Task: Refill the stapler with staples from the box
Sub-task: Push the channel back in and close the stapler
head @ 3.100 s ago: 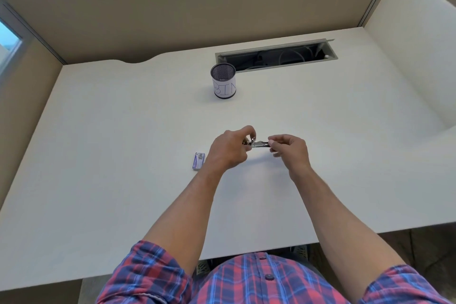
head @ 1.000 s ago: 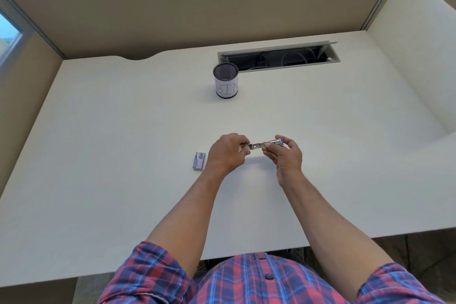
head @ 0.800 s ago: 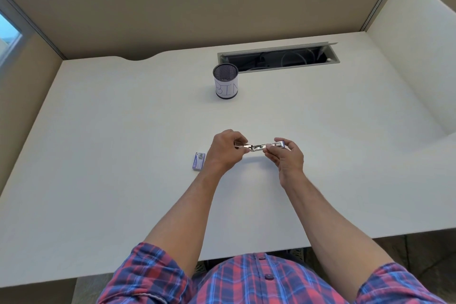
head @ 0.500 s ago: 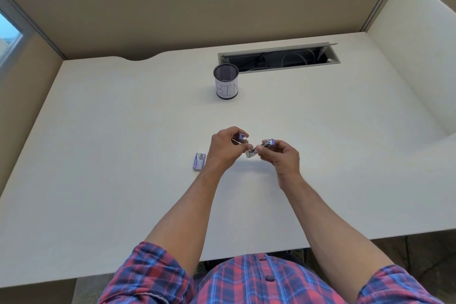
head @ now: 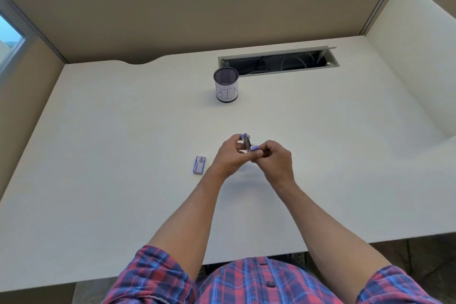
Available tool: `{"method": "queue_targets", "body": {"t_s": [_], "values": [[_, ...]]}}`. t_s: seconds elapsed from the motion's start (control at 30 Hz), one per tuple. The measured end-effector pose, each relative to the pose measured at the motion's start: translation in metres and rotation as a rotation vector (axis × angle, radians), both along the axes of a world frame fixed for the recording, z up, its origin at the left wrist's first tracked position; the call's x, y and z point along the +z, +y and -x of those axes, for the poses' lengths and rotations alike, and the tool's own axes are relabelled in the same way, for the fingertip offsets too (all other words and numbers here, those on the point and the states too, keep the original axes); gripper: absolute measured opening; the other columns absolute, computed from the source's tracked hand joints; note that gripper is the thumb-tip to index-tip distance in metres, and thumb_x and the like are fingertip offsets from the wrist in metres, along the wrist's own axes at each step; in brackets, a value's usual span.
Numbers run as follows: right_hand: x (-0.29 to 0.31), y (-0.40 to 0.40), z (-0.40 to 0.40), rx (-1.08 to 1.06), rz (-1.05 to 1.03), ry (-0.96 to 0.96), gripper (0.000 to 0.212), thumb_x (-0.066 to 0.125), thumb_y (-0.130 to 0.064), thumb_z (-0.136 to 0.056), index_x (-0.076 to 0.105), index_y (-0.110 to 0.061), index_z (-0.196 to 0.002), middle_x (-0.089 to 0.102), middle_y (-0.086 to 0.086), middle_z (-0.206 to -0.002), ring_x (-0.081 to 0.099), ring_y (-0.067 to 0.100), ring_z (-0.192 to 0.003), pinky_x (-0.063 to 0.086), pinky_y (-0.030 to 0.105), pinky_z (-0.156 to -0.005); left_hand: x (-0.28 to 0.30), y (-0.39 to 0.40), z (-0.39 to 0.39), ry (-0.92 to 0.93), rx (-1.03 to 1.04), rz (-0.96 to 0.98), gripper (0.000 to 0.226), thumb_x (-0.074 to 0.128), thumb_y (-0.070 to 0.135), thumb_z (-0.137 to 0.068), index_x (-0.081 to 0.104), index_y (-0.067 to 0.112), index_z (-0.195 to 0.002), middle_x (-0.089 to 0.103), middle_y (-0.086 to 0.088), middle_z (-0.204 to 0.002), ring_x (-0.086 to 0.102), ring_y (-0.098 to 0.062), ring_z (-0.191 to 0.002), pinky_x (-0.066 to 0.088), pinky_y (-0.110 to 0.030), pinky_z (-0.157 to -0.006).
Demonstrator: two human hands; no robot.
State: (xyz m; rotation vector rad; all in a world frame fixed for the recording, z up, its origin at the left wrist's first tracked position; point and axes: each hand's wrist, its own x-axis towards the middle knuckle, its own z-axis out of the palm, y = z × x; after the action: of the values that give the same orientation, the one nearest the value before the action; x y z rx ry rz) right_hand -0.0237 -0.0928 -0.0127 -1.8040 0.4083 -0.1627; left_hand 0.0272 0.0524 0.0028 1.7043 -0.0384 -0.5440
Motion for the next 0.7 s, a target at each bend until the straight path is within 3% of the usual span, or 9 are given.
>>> {"method": "queue_targets", "body": {"t_s": [0.1, 0.23, 0.3, 0.37, 0.47, 0.53, 0.6, 0.7], "values": [[-0.002, 0.000, 0.001, 0.098, 0.063, -0.063, 0.009, 0.079, -0.005, -0.078, 0.075, -0.013, -0.077, 0.075, -0.001, -0.073, 0.069, 0.025, -0.072, 0.055, 0.035, -0.064, -0.003, 0.003, -0.001, -0.005, 0.000, 0.009, 0.048, 0.085, 0.020, -0.083, 0.064, 0.013, -0.125, 0.079, -0.003, -0.105, 0.075, -0.015, -0.100, 0.056, -0.032, -0.095], [-0.001, -0.007, 0.002, 0.160, -0.042, -0.071, 0.015, 0.078, -0.009, -0.079, 0.077, -0.023, -0.080, 0.077, -0.001, -0.072, 0.073, 0.023, -0.070, 0.059, 0.034, -0.066, -0.005, 0.008, 0.000, -0.043, -0.016, -0.015, 0.025, 0.082, 0.017, -0.086, 0.073, 0.007, -0.107, 0.078, -0.002, -0.090, 0.073, -0.008, -0.082, 0.053, -0.022, -0.076], [-0.001, -0.012, 0.001, 0.171, -0.140, -0.070, 0.019, 0.081, -0.008, -0.078, 0.074, -0.024, -0.086, 0.077, 0.001, -0.079, 0.073, 0.017, -0.070, 0.060, 0.029, -0.068, -0.005, 0.008, 0.000, -0.053, -0.031, -0.025, 0.023, 0.082, 0.017, -0.086, 0.074, 0.007, -0.105, 0.079, -0.004, -0.090, 0.074, -0.008, -0.080, 0.052, -0.017, -0.070], [-0.002, -0.016, 0.000, 0.196, -0.211, -0.052, 0.022, 0.081, -0.009, -0.079, 0.073, -0.020, -0.095, 0.077, 0.003, -0.090, 0.070, 0.015, -0.077, 0.059, 0.033, -0.074, -0.003, 0.008, 0.000, -0.059, -0.042, -0.038, 0.021, 0.081, 0.019, -0.087, 0.074, 0.010, -0.105, 0.080, -0.003, -0.092, 0.075, -0.008, -0.081, 0.053, -0.016, -0.068], [-0.003, -0.020, 0.000, 0.226, -0.275, 0.015, 0.040, 0.073, -0.020, -0.075, 0.074, -0.025, -0.114, 0.073, 0.000, -0.114, 0.064, 0.012, -0.087, 0.055, 0.033, -0.088, -0.002, 0.008, 0.001, -0.054, -0.053, -0.040, 0.016, 0.081, 0.022, -0.087, 0.073, 0.021, -0.101, 0.080, 0.002, -0.093, 0.076, -0.008, -0.081, 0.055, -0.017, -0.067], [-0.002, -0.021, 0.000, 0.254, -0.334, 0.077, 0.046, 0.066, -0.028, -0.074, 0.075, -0.030, -0.119, 0.072, -0.003, -0.122, 0.065, 0.013, -0.096, 0.053, 0.030, -0.088, -0.001, 0.007, 0.001, -0.045, -0.078, -0.046, 0.016, 0.080, 0.024, -0.088, 0.073, 0.021, -0.102, 0.080, 0.000, -0.093, 0.077, -0.011, -0.086, 0.057, -0.020, -0.070], [0.000, -0.018, -0.002, 0.269, -0.382, 0.113, 0.033, 0.067, -0.033, -0.085, 0.077, -0.027, -0.116, 0.076, -0.001, -0.117, 0.069, 0.013, -0.099, 0.050, 0.029, -0.082, -0.002, 0.005, 0.001, -0.058, -0.119, -0.076, 0.015, 0.078, 0.025, -0.088, 0.077, 0.016, -0.100, 0.080, -0.003, -0.089, 0.077, -0.015, -0.089, 0.058, -0.023, -0.075], [0.000, -0.012, -0.005, 0.262, -0.320, 0.106, 0.024, 0.079, -0.037, -0.086, 0.080, -0.023, -0.105, 0.080, 0.004, -0.098, 0.072, 0.014, -0.087, 0.053, 0.026, -0.075, -0.005, 0.003, 0.005, -0.063, -0.143, -0.075, 0.014, 0.068, 0.016, -0.085, 0.080, 0.016, -0.091, 0.080, -0.003, -0.083, 0.077, -0.014, -0.087, 0.060, -0.027, -0.078]]}}
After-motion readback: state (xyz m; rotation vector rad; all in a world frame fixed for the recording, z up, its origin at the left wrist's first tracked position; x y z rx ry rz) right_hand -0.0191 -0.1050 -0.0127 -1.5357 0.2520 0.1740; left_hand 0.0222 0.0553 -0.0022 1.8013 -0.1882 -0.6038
